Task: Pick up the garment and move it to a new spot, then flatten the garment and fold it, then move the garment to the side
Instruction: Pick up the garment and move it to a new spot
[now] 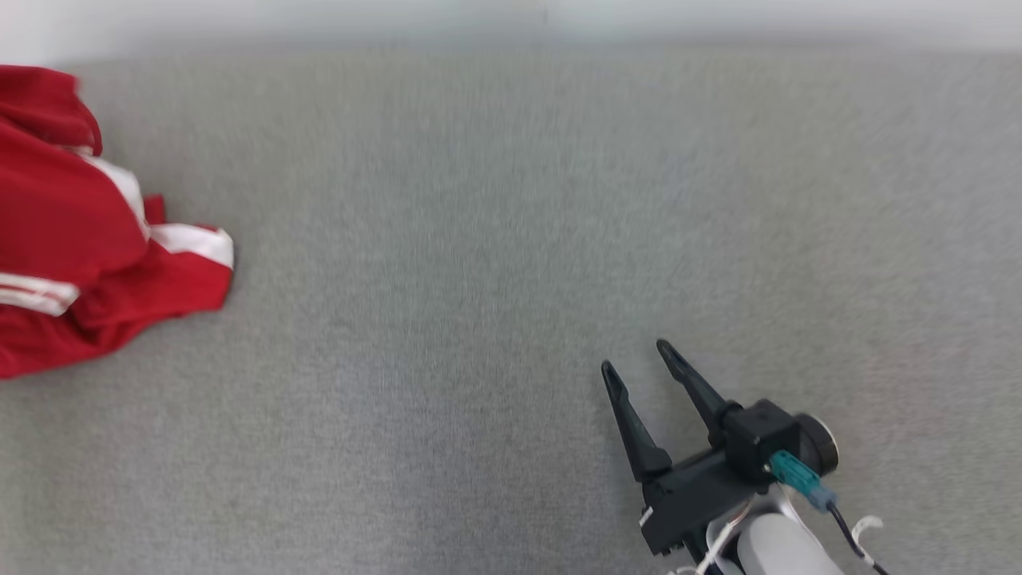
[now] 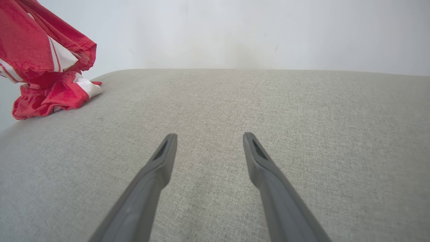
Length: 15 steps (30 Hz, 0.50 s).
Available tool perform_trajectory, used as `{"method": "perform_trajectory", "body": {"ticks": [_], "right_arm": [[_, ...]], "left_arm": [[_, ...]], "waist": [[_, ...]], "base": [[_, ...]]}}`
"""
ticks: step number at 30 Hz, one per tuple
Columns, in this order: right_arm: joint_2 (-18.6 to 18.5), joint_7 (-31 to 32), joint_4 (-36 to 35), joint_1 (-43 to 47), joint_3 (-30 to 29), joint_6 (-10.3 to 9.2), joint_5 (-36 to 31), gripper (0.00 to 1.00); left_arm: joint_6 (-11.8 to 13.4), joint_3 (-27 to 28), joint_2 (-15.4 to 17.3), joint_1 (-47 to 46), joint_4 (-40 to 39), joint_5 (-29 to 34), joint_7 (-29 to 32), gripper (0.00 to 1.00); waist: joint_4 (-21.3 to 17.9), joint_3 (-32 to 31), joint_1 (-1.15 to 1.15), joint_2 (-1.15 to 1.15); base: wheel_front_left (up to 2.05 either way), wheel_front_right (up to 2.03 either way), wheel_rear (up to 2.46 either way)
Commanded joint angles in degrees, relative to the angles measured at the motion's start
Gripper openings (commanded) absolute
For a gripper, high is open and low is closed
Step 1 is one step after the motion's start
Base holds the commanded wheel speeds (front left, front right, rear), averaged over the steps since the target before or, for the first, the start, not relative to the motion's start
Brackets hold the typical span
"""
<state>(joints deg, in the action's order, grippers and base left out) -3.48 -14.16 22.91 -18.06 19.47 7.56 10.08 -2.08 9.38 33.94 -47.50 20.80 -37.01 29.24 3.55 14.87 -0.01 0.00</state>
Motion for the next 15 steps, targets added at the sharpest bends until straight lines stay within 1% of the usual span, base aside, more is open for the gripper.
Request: {"method": "perform_trajectory", "body": {"ticks": [1, 3, 5, 8, 11, 15], "right_arm": [[0.22, -0.33, 0.16, 1.27, -0.19, -0.14, 0.35, 1.00], [0.32, -0.50, 0.58, 2.00, -0.46, -0.14, 0.80, 1.00], [0.44, -0.60, 0.70, 2.73, -0.71, -0.14, 1.04, 1.00], [0.49, -0.60, 0.62, 4.00, -1.17, -0.14, 0.92, 1.00], [0.52, -0.60, 0.29, 5.04, -2.04, -0.14, 0.88, 1.00], [0.60, -0.45, -0.85, 4.64, -1.73, -0.14, 1.98, 1.00]], "left_arm": [[-0.45, -0.45, -0.25, -0.81, -0.54, -0.21, 0.21, 0.00], [-0.91, -1.97, -1.35, -1.92, -1.09, -0.43, 1.04, 0.00], [-0.49, -3.62, -3.33, -2.72, -2.85, -0.55, 1.94, 0.00], [-0.64, -5.98, -5.27, -3.58, -5.41, -0.71, 3.32, 0.00], [-0.48, -8.19, -8.28, -4.07, -8.16, -1.66, 4.63, 0.00], [0.44, -9.30, -11.02, -4.87, -11.05, -3.51, 5.98, 0.00]], "waist": [[-1.61, -7.82, 0.01, 0.00], [-3.14, -10.01, 0.01, 0.00], [-4.80, -11.74, 0.01, 0.00], [-7.58, -13.51, 0.01, 0.00], [-10.68, -14.18, 0.01, 0.00], [-15.66, -12.87, 0.01, 0.00]], "base": [[0.00, 0.00, 0.00], [0.00, 0.00, 0.00], [0.00, 0.00, 0.00], [0.00, 0.00, 0.00], [0.00, 0.00, 0.00], [0.00, 0.00, 0.00]]}}
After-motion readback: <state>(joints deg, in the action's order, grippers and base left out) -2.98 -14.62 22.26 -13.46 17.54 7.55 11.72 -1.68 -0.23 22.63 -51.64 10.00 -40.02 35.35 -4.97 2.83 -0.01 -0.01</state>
